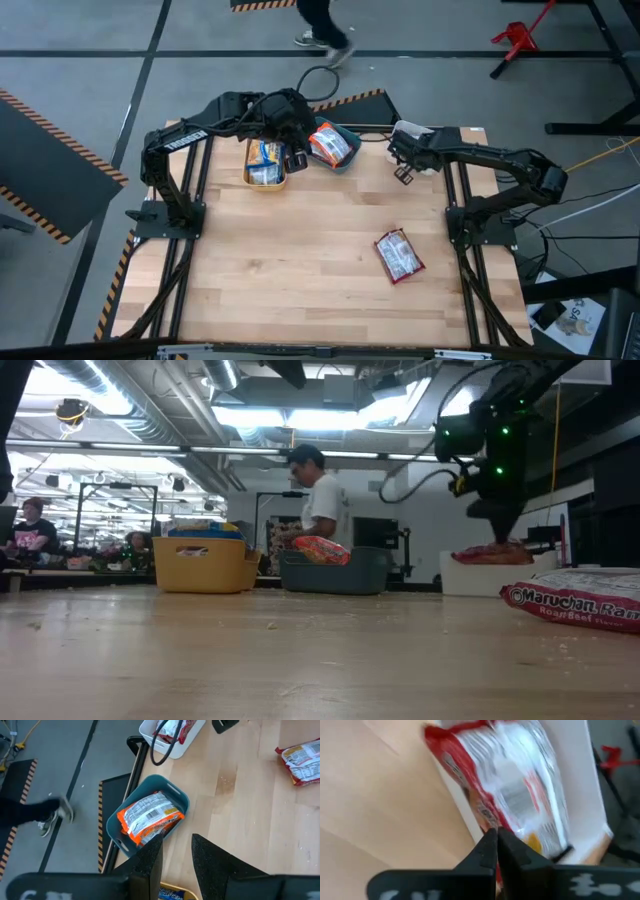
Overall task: Sort Maruchan noodles
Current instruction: Put the top red noodle pack into the white bin
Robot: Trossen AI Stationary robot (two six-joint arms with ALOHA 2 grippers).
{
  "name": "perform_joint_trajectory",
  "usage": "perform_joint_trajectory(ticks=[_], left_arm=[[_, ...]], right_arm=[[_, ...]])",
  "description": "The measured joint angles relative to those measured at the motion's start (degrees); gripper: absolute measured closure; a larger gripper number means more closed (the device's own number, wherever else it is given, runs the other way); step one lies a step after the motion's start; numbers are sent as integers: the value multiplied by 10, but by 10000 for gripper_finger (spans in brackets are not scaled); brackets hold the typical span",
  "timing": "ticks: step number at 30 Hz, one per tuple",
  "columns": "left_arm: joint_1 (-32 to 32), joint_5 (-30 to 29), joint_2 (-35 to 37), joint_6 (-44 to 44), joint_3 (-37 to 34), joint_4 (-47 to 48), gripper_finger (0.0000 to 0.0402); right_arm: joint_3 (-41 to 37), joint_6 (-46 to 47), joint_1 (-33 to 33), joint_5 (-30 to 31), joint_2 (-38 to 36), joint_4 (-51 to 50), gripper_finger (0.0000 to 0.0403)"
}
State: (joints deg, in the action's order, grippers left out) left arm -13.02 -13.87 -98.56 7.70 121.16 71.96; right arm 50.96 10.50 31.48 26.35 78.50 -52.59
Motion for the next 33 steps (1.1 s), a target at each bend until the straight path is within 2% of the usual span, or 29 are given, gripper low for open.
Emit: perform_joint_trajectory(ticks=[7,18,20,26,30,33], left_arm=[[0,0,0,0,0,1,305],[0,0,0,5,0,8,305],[-1,0,0,7,0,10,305],[-2,0,0,10,0,11,305],[-2,0,0,12,0,11,305],[-3,0,0,19,0,10,305]], right_arm=[[0,-53,0,-56,1,55,402],[0,-104,0,-80,36,92,402],[-1,-110,0,-57,51,92,402],[-1,-109,1,60,74,97,402],[-1,-94,2,105,76,100,402],[-1,-88,2,107,76,108,402]])
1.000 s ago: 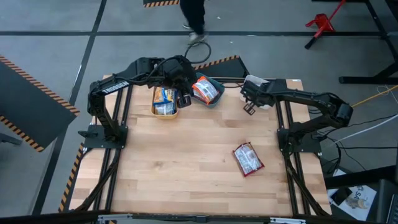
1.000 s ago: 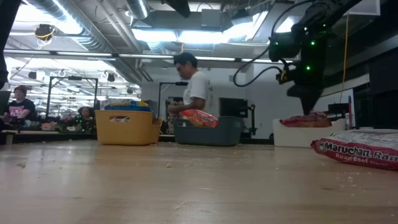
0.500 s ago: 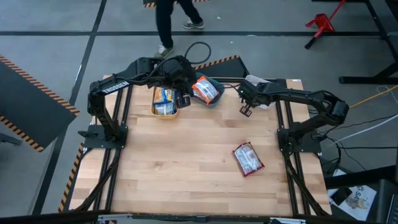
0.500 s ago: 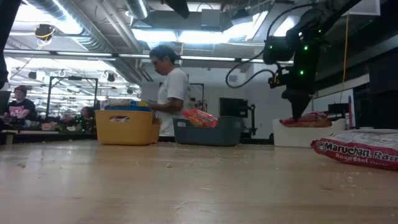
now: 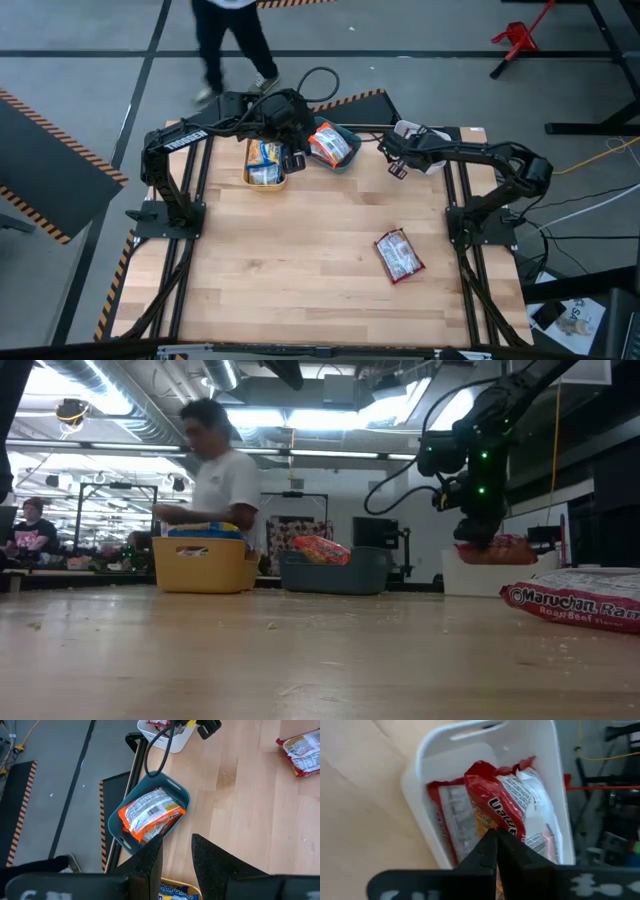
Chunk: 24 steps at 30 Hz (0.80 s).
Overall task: Sort Maruchan noodles
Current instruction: Put the top red noodle pack into the white bin
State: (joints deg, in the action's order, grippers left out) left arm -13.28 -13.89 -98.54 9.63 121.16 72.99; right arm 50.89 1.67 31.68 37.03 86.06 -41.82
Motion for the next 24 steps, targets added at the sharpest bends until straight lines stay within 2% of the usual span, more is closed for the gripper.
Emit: perform_joint_trajectory(ticks=[4,9,14,17,19,24], left_arm=[[0,0,0,1,0,0,305],[0,0,0,2,0,-1,305],[0,0,0,15,0,-1,305],[-2,0,0,19,0,-1,305],[-4,0,0,26,0,-1,305],[-6,0,0,30,0,-1,305]], right_arm=[[0,9,0,-30,15,3,402],[0,10,0,-31,48,-20,402],[0,59,-2,9,54,-85,402],[0,69,-2,12,54,-101,402],[0,68,-2,-3,54,-92,402],[1,53,-2,-86,52,-35,402]])
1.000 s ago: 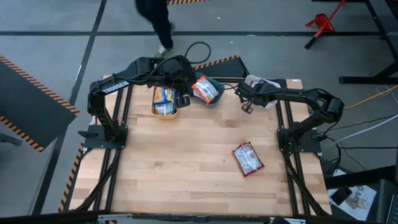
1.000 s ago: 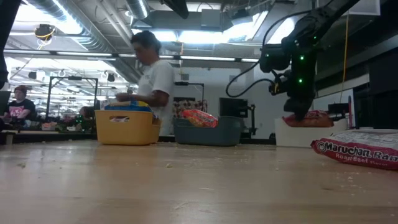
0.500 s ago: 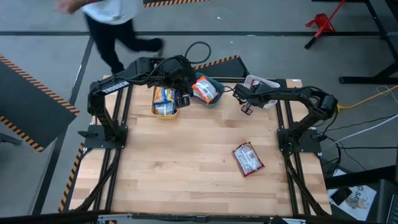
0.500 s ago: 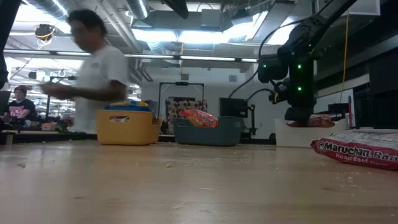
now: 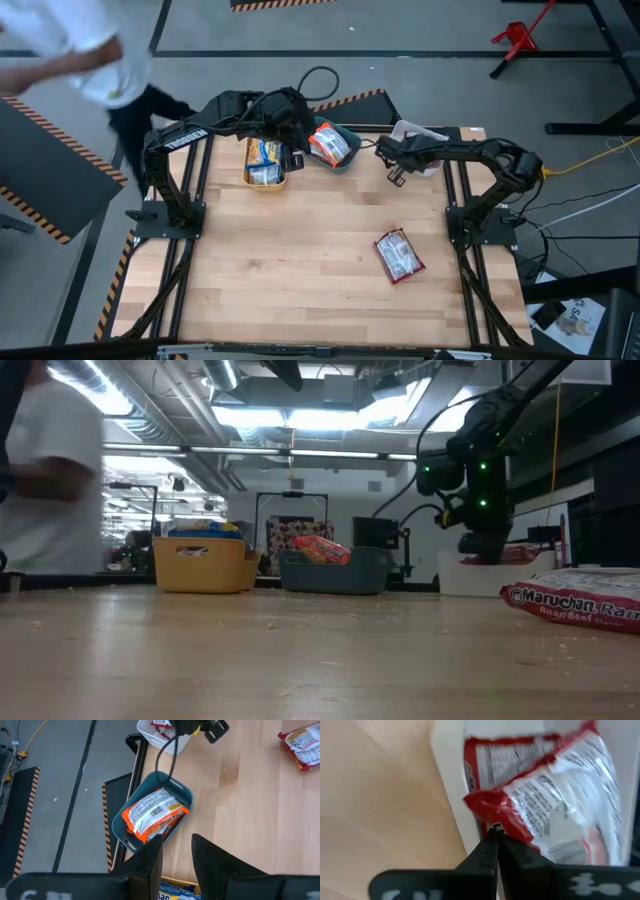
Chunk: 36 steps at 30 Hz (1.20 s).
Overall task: Sort Maruchan noodles
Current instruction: Put the top red noodle pack into the white bin
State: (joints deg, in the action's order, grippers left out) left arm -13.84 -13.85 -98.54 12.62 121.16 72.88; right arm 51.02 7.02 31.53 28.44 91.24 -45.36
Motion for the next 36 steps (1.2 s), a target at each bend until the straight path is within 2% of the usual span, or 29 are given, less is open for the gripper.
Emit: perform_joint_trajectory(ticks=[8,13,19,21,25,28,36], left_arm=[[-2,0,0,0,0,0,305],[-2,0,0,0,0,0,305],[-2,0,0,-4,0,0,305],[-2,0,0,-4,0,-1,305],[-2,15,0,-2,0,-23,305],[-5,34,0,0,0,-50,305],[-24,41,0,-4,0,-61,305]], right_arm=[[23,-12,0,-59,-9,20,402],[31,-15,0,-63,-34,12,402],[31,-29,0,-127,-98,19,402],[30,-15,-1,-108,-130,3,402],[11,30,-1,44,-187,-35,402],[-12,38,0,119,-200,-47,403],[-84,51,-15,137,-184,-15,403]])
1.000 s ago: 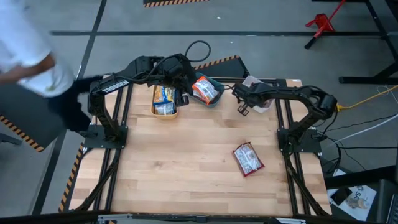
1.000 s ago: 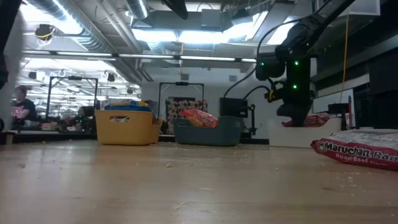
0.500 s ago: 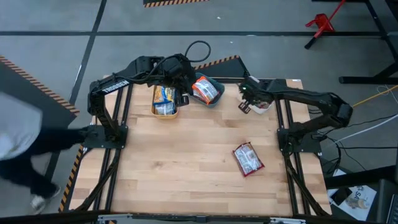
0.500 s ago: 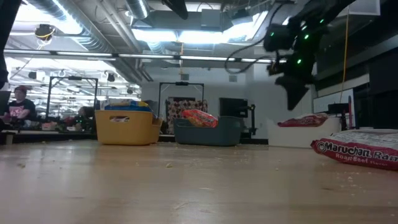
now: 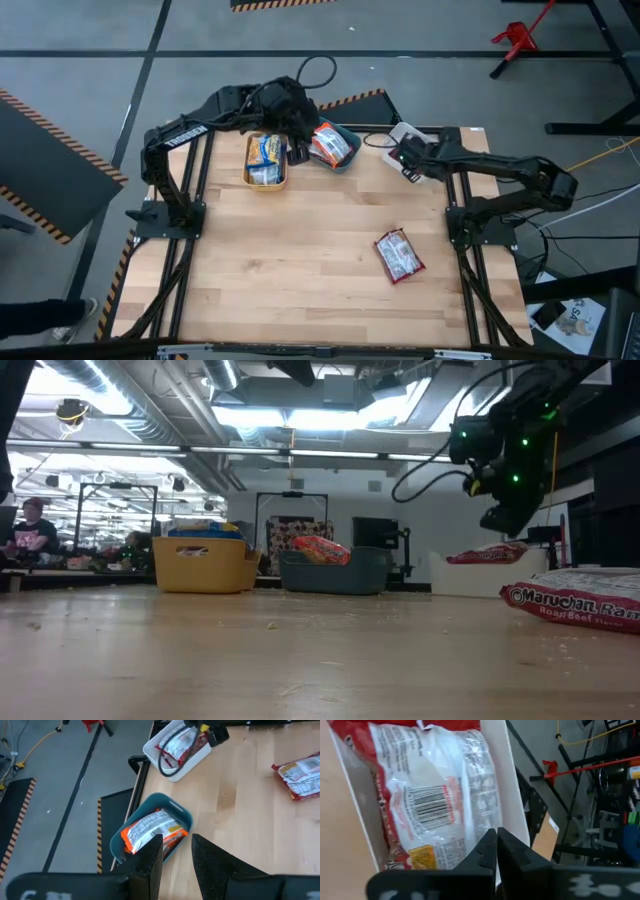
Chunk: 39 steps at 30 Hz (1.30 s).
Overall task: Sort Maruchan noodles
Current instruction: Put the top red noodle pack into the white bin, then put the red noodle pack into the white bin
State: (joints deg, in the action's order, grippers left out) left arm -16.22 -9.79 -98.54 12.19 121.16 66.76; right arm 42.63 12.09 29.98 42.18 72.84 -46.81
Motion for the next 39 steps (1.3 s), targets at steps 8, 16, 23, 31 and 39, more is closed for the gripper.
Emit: perform_joint_trajectory(ticks=[8,16,23,31,39], left_arm=[[-8,0,0,-1,0,-11,305],[-8,1,0,-2,0,-32,305],[-8,32,0,-2,0,-44,305],[-8,86,0,-35,0,-96,305],[23,231,1,-58,-100,-211,301]], right_arm=[[-54,-3,-11,-5,30,78,403],[-66,-35,-11,4,68,104,403],[8,-54,-11,2,43,58,403],[190,-16,-11,-112,-59,-128,403],[276,19,-11,-297,-225,-269,392]])
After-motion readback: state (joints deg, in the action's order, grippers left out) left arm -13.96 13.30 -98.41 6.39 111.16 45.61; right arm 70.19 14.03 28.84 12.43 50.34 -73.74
